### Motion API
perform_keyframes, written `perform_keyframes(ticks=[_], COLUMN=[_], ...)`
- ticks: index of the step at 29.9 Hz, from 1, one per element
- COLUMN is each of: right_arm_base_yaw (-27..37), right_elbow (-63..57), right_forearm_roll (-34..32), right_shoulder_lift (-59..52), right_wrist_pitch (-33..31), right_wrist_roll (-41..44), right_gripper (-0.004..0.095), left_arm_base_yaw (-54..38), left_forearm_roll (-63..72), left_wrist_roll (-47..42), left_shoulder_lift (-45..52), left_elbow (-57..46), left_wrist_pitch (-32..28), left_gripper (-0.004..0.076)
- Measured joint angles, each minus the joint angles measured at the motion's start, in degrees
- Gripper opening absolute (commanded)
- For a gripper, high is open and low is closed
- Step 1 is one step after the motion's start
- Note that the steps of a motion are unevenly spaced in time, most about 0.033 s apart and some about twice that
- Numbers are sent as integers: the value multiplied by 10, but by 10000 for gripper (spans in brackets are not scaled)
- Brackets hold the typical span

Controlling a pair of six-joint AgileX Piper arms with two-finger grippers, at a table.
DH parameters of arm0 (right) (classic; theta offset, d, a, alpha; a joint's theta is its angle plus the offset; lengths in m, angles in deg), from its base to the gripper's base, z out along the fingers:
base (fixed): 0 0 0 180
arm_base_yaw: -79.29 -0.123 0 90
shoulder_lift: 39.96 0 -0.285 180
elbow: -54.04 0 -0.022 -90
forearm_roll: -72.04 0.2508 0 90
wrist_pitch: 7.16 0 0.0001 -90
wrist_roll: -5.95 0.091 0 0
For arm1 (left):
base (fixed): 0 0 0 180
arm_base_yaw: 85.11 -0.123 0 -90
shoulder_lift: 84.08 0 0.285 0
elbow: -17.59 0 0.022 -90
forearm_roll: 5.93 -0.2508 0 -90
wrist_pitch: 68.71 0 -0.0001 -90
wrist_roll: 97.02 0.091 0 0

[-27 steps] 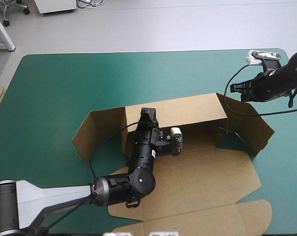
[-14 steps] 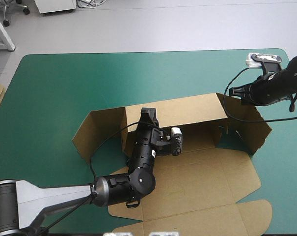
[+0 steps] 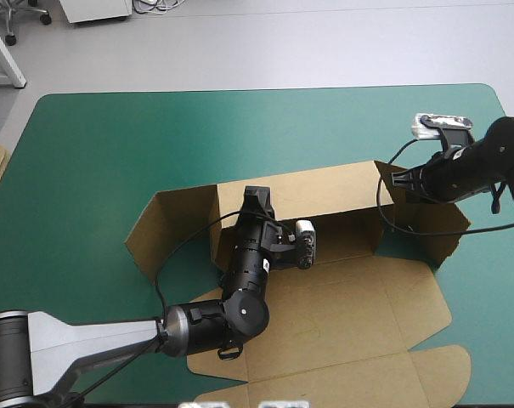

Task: Fold the box

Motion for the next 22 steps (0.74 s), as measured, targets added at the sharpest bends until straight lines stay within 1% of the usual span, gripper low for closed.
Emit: perform_keyframes(ticks=[4,8,13,18,22], right_arm_base_yaw=[0,0,0,0,0], right_elbow=[11,37,95,166,209], right_forearm_roll=[-12,-43,-64,-75,-86], right_shoulder_lift=[-33,-22,34,112,165], right_wrist_pitch=[-2,6,13,19,7], right_wrist_roll=[0,7,12,18,28], right_gripper=[-19,-18,-18,-18,-19], left_arm_base_yaw=[0,0,0,0,0], left_forearm_roll=[0,0,0,0,0], left_wrist_roll=[0,0,-3,-4,-4], left_shoulder_lift=[0,0,0,0,0], left_elbow=[0,0,1,1,1], left_wrist_pitch=[0,-2,-2,-2,-2], left_gripper=[-10,-10,-10,-10,-10])
